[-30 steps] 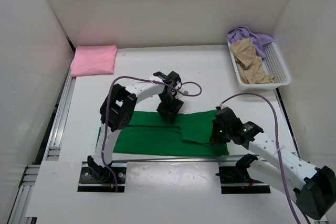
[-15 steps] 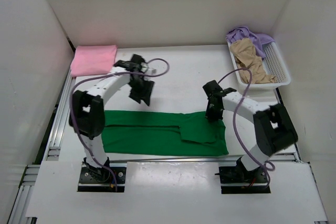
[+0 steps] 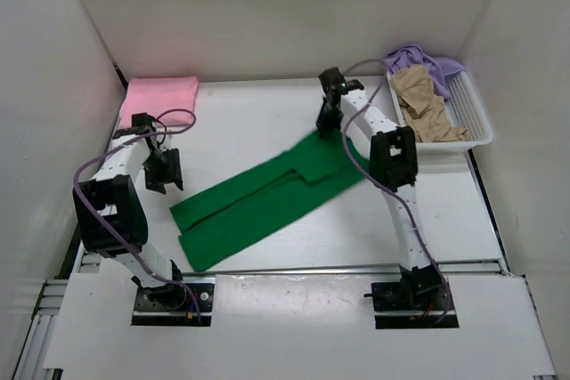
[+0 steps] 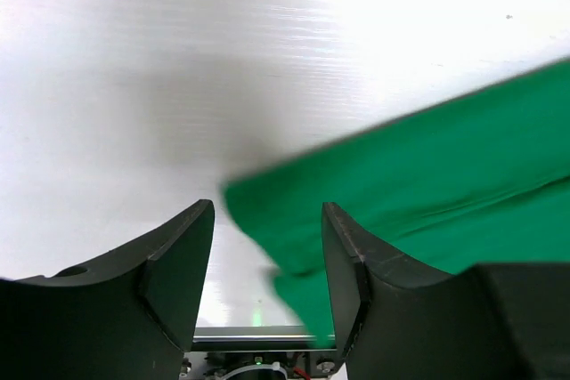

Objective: Fold and stack the t-shirts
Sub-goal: Rotate the tshirt 90 degrees

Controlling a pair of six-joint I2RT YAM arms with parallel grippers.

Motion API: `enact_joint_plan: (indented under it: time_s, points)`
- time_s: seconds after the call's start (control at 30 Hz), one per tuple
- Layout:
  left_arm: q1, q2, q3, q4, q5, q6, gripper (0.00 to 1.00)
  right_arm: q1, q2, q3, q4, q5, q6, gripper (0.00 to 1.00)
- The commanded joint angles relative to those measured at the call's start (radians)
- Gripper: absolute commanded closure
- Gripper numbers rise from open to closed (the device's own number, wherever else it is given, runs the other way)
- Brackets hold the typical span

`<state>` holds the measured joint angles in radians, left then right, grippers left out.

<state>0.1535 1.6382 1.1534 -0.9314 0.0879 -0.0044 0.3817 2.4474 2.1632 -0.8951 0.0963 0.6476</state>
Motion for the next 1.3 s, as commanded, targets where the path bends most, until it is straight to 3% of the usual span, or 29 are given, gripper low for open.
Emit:
enact_joint_plan:
  time_s: [0.0, 0.1, 0.13, 0.27, 0.47, 0.7, 0.77, 0.87, 0.97, 1.0, 1.03, 1.07, 1.1, 1.17, 1.27]
  points:
    - [0.033, -0.058, -0.004, 0.010, -0.014, 0.004, 0.38, -0.009, 0.112, 0.467, 0.186, -0.131, 0.064, 1.00]
    - [0.052, -0.067, -0.023, 0.009, -0.014, 0.004, 0.38, -0.009, -0.111, 0.071, 0.523, -0.110, 0.113, 1.00]
    - [0.052, -0.067, -0.037, 0.009, -0.014, 0.004, 0.38, -0.009, -0.143, -0.007, 0.524, -0.086, 0.101, 1.00]
    - [0.052, -0.057, -0.066, 0.028, 0.019, 0.004, 0.38, -0.009, -0.208, -0.032, 0.424, -0.046, -0.008, 0.98]
    - [0.052, -0.029, -0.075, 0.028, 0.050, 0.004, 0.38, -0.009, -0.225, -0.201, 0.342, -0.050, 0.038, 1.00]
    - [0.043, -0.239, -0.075, 0.072, -0.007, 0.004, 0.31, -0.030, -0.139, -0.190, 0.207, -0.014, 0.188, 1.00]
    - [0.067, -0.329, -0.052, 0.095, -0.016, 0.004, 0.00, -0.040, -0.128, -0.190, 0.164, 0.013, 0.221, 1.00]
    - [0.112, -0.399, -0.008, 0.105, -0.005, 0.004, 0.00, -0.050, -0.071, -0.163, 0.163, -0.003, 0.251, 1.00]
    - [0.149, -0.422, 0.069, 0.077, 0.036, 0.004, 0.00, -0.085, 0.069, 0.044, 0.151, -0.075, 0.277, 1.00]
    - [0.149, -0.422, 0.118, 0.065, 0.036, 0.004, 0.00, -0.110, 0.170, 0.208, 0.163, -0.111, 0.314, 1.00]
    - [0.149, -0.422, 0.147, 0.045, 0.036, 0.004, 0.00, -0.125, 0.218, 0.269, 0.203, -0.166, 0.343, 1.00]
    - [0.149, -0.411, 0.176, 0.011, 0.012, 0.004, 0.00, -0.150, 0.255, 0.299, 0.383, -0.301, 0.389, 1.00]
    - [0.149, -0.396, 0.208, -0.010, 0.001, 0.004, 0.00, -0.150, 0.297, 0.299, 0.498, -0.340, 0.450, 1.00]
    - [0.149, -0.387, 0.320, -0.058, -0.032, 0.004, 0.00, -0.159, 0.317, 0.335, 0.780, -0.328, 0.579, 1.00]
    - [0.149, -0.373, 0.414, -0.103, -0.043, 0.004, 0.00, -0.150, 0.270, 0.373, 0.970, -0.265, 0.540, 1.00]
